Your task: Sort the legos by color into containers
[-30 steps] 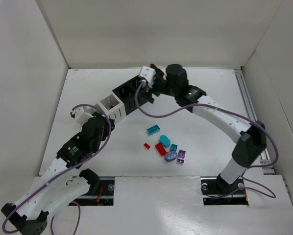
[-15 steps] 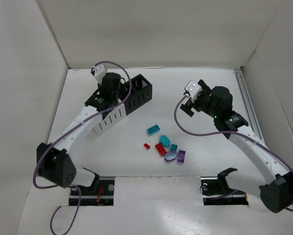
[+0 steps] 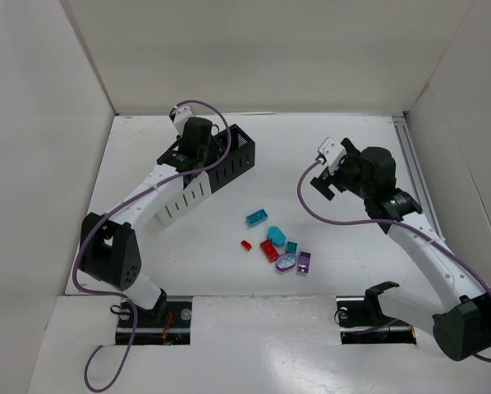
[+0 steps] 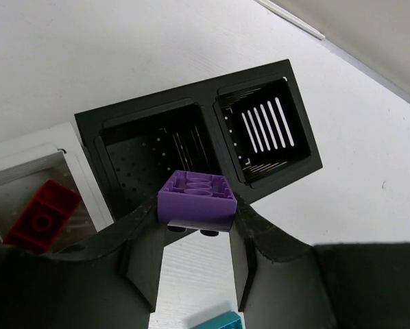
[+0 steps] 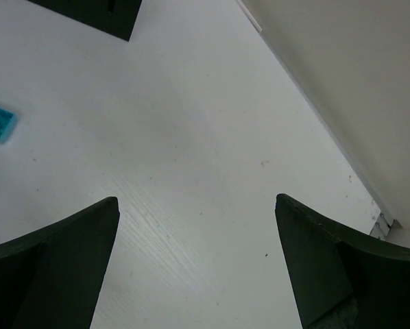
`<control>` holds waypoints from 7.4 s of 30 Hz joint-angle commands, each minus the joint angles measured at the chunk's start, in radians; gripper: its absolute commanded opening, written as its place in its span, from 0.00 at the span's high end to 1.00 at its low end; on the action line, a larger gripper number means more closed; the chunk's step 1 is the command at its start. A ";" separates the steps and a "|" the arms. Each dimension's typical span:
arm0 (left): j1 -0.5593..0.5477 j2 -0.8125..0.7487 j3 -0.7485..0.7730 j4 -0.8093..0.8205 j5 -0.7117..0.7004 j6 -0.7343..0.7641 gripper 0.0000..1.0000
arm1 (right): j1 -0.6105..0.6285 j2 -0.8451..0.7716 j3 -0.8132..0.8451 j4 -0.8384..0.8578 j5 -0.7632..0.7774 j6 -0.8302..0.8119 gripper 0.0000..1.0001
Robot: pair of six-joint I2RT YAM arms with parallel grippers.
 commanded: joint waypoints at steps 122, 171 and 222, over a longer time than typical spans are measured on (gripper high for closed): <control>0.078 -0.105 -0.122 -0.075 -0.108 0.088 0.59 | 0.334 -0.042 -0.102 -0.176 0.100 0.000 0.00; -0.239 -0.707 -0.485 -0.290 -0.001 -0.160 0.00 | 0.728 0.388 -0.160 0.057 0.304 0.523 0.08; -0.239 -0.781 -0.505 -0.330 0.002 -0.151 0.00 | 0.833 0.492 -0.108 -0.075 0.524 0.713 0.46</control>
